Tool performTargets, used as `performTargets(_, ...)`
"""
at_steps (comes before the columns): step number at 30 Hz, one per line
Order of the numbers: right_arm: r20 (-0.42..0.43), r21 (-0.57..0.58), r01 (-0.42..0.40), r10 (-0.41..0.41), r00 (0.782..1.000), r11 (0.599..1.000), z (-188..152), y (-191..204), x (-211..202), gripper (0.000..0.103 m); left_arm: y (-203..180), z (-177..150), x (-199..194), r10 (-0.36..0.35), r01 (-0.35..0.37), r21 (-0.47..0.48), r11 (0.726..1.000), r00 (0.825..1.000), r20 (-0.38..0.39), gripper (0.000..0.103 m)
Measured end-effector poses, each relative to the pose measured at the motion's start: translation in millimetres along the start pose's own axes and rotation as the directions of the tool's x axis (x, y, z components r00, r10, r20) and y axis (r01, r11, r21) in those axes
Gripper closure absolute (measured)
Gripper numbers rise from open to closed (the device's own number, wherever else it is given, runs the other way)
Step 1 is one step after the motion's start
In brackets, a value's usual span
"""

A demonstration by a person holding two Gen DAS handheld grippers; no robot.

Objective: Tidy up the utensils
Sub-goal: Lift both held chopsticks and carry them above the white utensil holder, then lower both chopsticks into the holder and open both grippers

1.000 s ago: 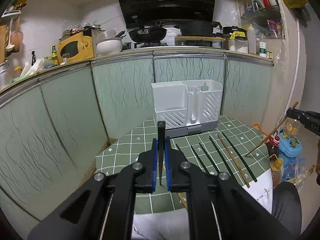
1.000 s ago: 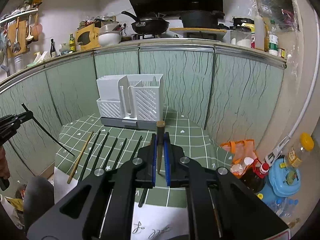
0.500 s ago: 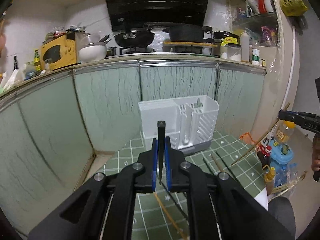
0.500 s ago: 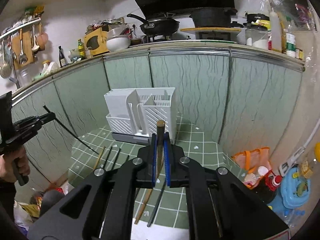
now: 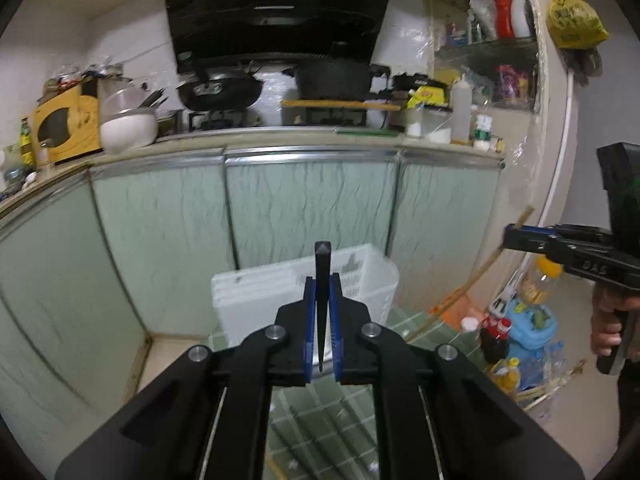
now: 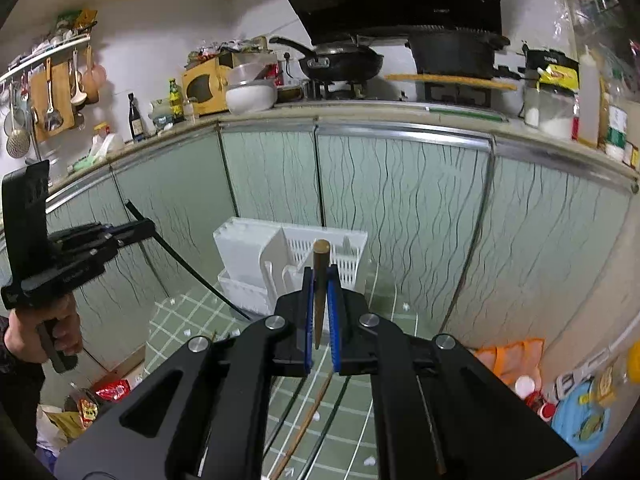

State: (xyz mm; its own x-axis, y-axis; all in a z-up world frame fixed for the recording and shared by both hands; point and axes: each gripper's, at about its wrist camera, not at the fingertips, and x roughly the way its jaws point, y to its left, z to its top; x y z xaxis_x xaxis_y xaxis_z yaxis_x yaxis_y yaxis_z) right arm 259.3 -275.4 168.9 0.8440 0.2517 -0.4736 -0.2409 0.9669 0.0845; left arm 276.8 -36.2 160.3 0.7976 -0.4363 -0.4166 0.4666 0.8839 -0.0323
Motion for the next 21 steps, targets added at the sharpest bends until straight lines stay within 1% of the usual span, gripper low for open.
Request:
performTargets(6,0.023,-0.017,0.005,-0.004,1.000,1.000,42,-6,5,0.097,-8,46,11,-0.040,0.040,0.001,0.999,0.998,0.042,0.097)
performTargets(10,0.035,-0.020,0.011,-0.011,0.999,1.000,59,-11,9,0.097,-14,68,26,-0.058,0.058,0.012,0.998,0.997,0.050,0.097)
performTargets(15,0.030,-0.014,0.008,-0.008,1.000,1.000,65,-20,27,0.097,-16,74,49,-0.063,0.062,0.011,0.998,0.998,0.030,0.097)
performTargets(18,0.018,-0.012,0.001,0.000,1.000,1.000,61,-24,42,0.097,-13,69,64,-0.067,0.067,0.001,0.998,0.998,0.013,0.097)
performTargets(21,-0.001,-0.020,-0.003,0.003,1.000,1.000,50,-26,59,0.097,-10,57,79,-0.067,0.066,-0.010,0.998,0.998,-0.012,0.097)
